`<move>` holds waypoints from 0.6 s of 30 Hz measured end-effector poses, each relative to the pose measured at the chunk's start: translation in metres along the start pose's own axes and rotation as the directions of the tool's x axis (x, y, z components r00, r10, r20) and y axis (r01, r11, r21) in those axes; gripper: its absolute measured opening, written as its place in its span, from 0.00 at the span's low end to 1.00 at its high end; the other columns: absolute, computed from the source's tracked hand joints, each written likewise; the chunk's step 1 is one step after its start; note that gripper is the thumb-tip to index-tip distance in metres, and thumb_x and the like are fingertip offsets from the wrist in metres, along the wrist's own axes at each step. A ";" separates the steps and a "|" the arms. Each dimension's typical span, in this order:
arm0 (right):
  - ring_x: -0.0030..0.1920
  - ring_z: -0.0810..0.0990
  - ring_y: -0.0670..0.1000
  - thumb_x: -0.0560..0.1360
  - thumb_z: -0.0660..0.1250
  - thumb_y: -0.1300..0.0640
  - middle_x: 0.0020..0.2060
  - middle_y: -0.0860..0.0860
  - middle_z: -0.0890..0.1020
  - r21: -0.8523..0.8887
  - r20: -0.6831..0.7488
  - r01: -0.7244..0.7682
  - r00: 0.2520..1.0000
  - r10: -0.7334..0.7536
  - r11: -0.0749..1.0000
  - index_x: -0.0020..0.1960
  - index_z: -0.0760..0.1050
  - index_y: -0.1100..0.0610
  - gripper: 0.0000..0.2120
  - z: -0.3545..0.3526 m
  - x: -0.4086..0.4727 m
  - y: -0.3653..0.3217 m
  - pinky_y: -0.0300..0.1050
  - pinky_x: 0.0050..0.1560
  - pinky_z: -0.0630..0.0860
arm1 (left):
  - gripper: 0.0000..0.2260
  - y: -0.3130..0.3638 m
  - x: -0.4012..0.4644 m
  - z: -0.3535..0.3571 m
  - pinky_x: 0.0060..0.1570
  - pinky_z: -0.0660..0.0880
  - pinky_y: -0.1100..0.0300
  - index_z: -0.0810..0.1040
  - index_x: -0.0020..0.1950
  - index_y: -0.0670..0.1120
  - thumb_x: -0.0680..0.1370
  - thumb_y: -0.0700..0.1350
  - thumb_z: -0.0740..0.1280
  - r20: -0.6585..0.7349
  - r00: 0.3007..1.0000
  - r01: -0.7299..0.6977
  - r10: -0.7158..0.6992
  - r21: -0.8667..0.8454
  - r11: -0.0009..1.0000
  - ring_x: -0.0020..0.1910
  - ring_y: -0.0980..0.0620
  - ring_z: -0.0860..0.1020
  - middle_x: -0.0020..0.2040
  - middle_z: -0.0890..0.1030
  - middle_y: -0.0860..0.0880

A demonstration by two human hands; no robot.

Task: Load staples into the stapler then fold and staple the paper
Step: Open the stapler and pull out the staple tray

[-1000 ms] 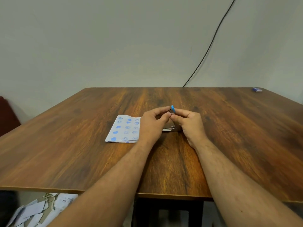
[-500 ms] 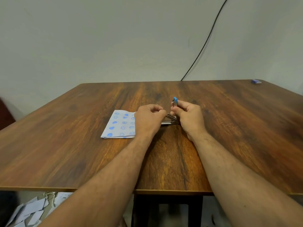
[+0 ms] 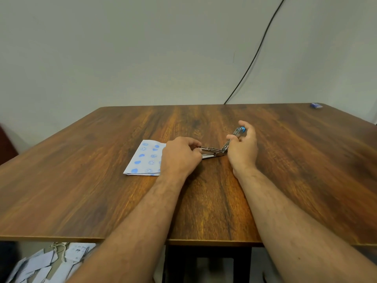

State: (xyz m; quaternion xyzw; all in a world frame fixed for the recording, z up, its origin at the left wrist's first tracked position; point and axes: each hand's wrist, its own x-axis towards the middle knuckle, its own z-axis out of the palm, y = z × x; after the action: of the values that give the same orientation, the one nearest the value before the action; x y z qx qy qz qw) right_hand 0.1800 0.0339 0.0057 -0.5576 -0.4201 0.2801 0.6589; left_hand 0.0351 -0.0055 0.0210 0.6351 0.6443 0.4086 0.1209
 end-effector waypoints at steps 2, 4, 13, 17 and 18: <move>0.55 0.83 0.50 0.80 0.64 0.66 0.62 0.54 0.80 0.012 -0.014 -0.039 0.999 0.039 0.999 0.70 0.70 0.45 0.24 -0.001 0.004 0.002 0.37 0.39 0.79 | 0.10 -0.001 0.001 0.000 0.57 0.78 0.54 0.86 0.55 0.53 0.75 0.50 0.72 0.004 1.000 0.005 -0.005 -0.009 1.000 0.51 0.55 0.81 0.50 0.87 0.55; 0.52 0.84 0.53 0.79 0.66 0.66 0.61 0.54 0.80 0.016 -0.036 -0.080 0.996 0.081 0.997 0.70 0.70 0.47 0.23 -0.001 0.003 0.002 0.45 0.42 0.84 | 0.09 -0.003 0.003 0.001 0.57 0.78 0.54 0.87 0.53 0.53 0.75 0.50 0.73 -0.004 1.000 0.021 -0.021 -0.028 0.999 0.51 0.54 0.81 0.50 0.87 0.55; 0.29 0.85 0.49 0.76 0.67 0.64 0.57 0.52 0.77 -0.072 -0.108 -0.152 0.984 0.144 0.986 0.71 0.69 0.55 0.24 0.002 0.007 0.005 0.47 0.46 0.85 | 0.05 -0.007 0.005 0.003 0.50 0.78 0.56 0.88 0.46 0.51 0.74 0.45 0.73 0.053 0.990 0.131 -0.133 0.036 0.991 0.47 0.50 0.81 0.44 0.86 0.49; 0.27 0.84 0.49 0.76 0.64 0.66 0.67 0.54 0.67 -0.139 -0.116 -0.162 0.982 0.147 0.977 0.71 0.71 0.61 0.23 0.002 0.007 0.003 0.47 0.45 0.85 | 0.07 -0.007 0.005 0.001 0.54 0.78 0.54 0.88 0.50 0.50 0.74 0.44 0.73 0.082 0.988 0.127 -0.130 0.039 0.991 0.49 0.51 0.81 0.47 0.86 0.50; 0.26 0.84 0.49 0.76 0.64 0.66 0.68 0.55 0.69 -0.164 -0.114 -0.162 0.983 0.144 0.973 0.71 0.71 0.61 0.23 0.002 0.008 0.004 0.44 0.42 0.85 | 0.09 -0.007 0.004 0.000 0.55 0.78 0.54 0.87 0.52 0.50 0.74 0.43 0.73 0.090 0.988 0.119 -0.122 0.045 0.992 0.50 0.52 0.81 0.48 0.86 0.50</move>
State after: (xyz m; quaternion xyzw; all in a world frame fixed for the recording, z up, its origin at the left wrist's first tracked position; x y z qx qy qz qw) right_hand 0.1825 0.0430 0.0034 -0.6566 -0.3646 0.2642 0.6051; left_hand 0.0296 -0.0004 0.0176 0.6155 0.6831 0.3580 0.1625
